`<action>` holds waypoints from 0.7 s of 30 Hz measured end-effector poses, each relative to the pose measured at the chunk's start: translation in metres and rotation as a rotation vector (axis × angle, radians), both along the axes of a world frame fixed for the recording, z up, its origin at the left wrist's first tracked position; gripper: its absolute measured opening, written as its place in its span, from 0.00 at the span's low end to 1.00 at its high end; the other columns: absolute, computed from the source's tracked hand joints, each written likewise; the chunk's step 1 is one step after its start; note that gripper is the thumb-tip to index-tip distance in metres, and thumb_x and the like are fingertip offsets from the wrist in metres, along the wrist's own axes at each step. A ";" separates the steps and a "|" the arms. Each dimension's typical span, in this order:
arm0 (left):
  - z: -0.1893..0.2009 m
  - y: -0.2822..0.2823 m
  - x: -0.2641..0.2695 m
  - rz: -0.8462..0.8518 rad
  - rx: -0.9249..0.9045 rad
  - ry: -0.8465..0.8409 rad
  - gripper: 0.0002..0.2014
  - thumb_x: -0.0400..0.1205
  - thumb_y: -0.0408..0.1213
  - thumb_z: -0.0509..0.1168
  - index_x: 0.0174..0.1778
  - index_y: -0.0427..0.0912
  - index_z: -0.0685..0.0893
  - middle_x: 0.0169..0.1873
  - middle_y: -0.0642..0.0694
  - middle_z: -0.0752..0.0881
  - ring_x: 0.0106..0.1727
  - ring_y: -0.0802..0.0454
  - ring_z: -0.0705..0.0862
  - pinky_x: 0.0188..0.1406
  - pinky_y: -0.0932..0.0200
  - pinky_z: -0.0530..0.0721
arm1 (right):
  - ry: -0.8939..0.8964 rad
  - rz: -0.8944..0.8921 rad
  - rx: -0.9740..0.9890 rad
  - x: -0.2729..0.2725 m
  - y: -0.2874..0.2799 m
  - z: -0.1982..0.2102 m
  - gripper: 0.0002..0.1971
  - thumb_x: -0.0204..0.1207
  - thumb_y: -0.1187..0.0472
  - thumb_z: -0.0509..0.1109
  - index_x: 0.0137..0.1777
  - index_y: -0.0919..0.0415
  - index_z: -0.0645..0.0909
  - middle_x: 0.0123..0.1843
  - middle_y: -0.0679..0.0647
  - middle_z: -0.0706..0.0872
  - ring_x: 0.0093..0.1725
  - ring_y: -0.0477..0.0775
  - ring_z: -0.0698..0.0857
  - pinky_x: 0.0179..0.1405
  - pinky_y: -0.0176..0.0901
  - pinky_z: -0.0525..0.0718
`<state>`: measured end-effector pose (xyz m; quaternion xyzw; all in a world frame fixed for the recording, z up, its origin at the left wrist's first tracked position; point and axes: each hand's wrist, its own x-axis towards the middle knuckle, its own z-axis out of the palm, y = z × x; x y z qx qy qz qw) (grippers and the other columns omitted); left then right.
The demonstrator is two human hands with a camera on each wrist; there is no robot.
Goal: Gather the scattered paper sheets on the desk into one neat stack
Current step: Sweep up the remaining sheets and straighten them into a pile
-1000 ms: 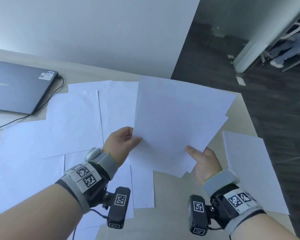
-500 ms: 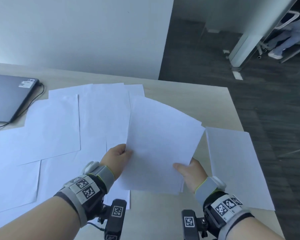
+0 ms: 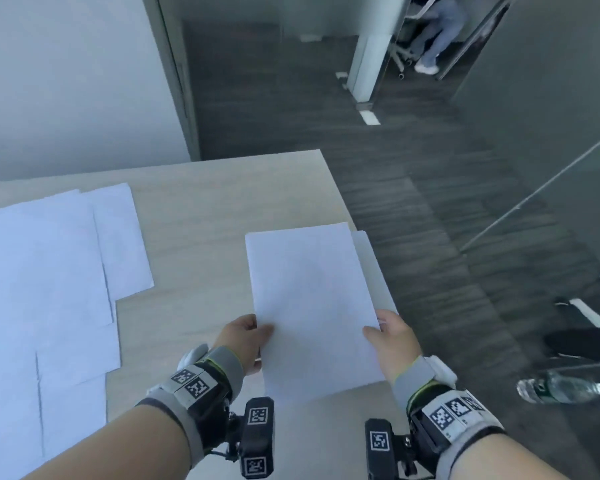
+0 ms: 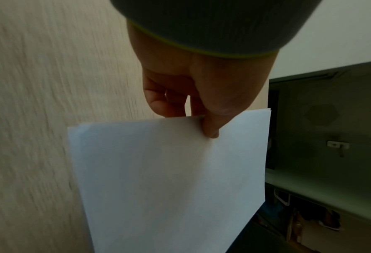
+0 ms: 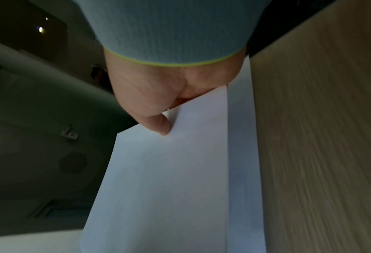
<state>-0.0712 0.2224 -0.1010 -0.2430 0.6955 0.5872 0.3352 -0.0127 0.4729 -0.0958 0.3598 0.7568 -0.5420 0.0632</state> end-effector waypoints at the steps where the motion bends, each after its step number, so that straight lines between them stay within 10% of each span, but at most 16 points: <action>1: -0.001 0.013 -0.003 -0.011 -0.007 0.001 0.05 0.87 0.36 0.67 0.48 0.46 0.87 0.39 0.45 0.89 0.38 0.47 0.86 0.21 0.66 0.81 | 0.000 0.008 0.033 0.000 0.012 0.001 0.13 0.77 0.68 0.66 0.56 0.54 0.84 0.47 0.50 0.91 0.46 0.55 0.90 0.42 0.47 0.87; 10: -0.007 0.080 -0.019 -0.369 -0.323 0.121 0.07 0.80 0.45 0.70 0.50 0.48 0.84 0.42 0.45 0.92 0.43 0.38 0.93 0.43 0.44 0.93 | -0.078 0.020 0.176 -0.001 0.082 -0.020 0.11 0.79 0.61 0.67 0.56 0.45 0.83 0.48 0.46 0.89 0.44 0.53 0.88 0.43 0.47 0.85; 21: -0.012 0.076 -0.015 -0.343 -0.407 0.163 0.23 0.81 0.45 0.70 0.74 0.50 0.79 0.47 0.51 0.84 0.44 0.48 0.87 0.51 0.45 0.92 | -0.130 0.050 0.345 -0.005 0.090 -0.032 0.17 0.78 0.56 0.68 0.67 0.49 0.83 0.67 0.51 0.79 0.59 0.56 0.82 0.58 0.50 0.82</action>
